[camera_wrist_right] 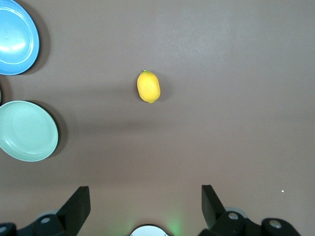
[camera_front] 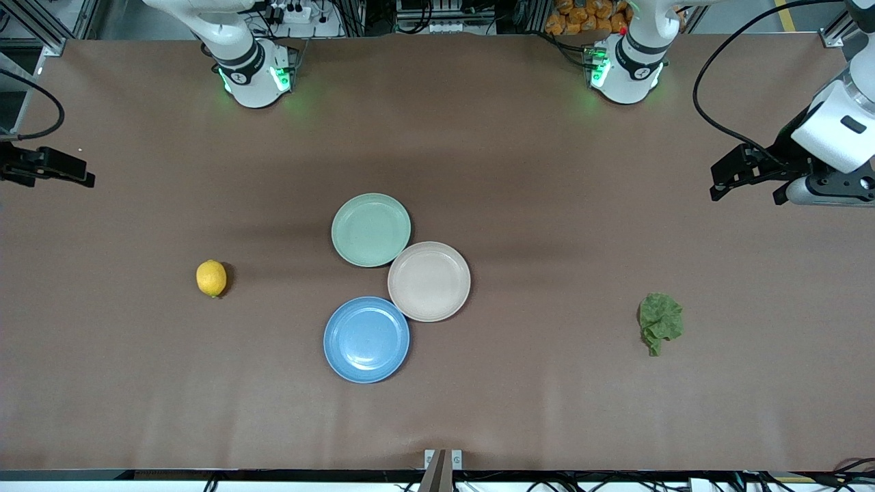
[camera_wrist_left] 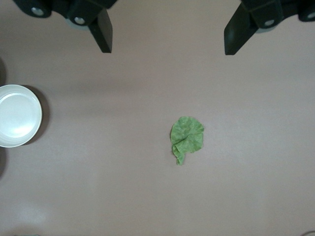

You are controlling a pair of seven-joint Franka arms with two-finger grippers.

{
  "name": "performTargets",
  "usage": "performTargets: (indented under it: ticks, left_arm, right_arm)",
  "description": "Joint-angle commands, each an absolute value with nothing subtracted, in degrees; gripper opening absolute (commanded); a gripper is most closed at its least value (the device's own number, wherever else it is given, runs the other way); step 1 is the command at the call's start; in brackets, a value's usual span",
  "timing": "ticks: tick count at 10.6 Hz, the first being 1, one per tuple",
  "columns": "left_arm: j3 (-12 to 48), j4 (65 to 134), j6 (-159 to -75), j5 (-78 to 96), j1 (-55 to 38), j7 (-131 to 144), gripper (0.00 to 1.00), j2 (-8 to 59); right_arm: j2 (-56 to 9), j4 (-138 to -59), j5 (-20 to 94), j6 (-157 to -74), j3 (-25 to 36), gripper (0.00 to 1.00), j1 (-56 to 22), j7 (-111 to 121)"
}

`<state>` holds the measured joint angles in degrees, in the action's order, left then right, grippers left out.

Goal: Pick lemon and lettuce from blue and beige plates

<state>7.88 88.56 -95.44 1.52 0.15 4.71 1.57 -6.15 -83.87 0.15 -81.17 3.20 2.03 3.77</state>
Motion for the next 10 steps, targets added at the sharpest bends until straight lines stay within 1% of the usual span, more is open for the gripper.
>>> performTargets:
  ticks: [1, 6, 8, 10]
  left_arm:
    - [8.00, 87.63, -94.31, 1.67, 0.53, 4.22, 1.00, 1.58]
    - [8.00, 87.63, -94.31, 1.67, 0.44, 4.31, 1.00, 1.58]
    - [8.00, 87.63, -94.31, 1.67, 0.53, 4.22, 1.00, 1.58]
    - [8.00, 87.63, -94.31, 1.67, 0.53, 4.22, 1.00, 1.58]
  right_arm:
    - [-2.03, -91.73, -0.26, -86.46, 2.72, 1.00, 2.29, 4.04]
    - [2.02, -98.96, -0.44, -91.40, 2.72, 1.00, 2.37, 4.04]
    - [2.11, -98.44, -0.44, -90.71, 2.64, 1.00, 2.29, 3.96]
    - [1.85, -96.25, -0.44, -89.57, 2.64, 1.00, 2.11, 3.52]
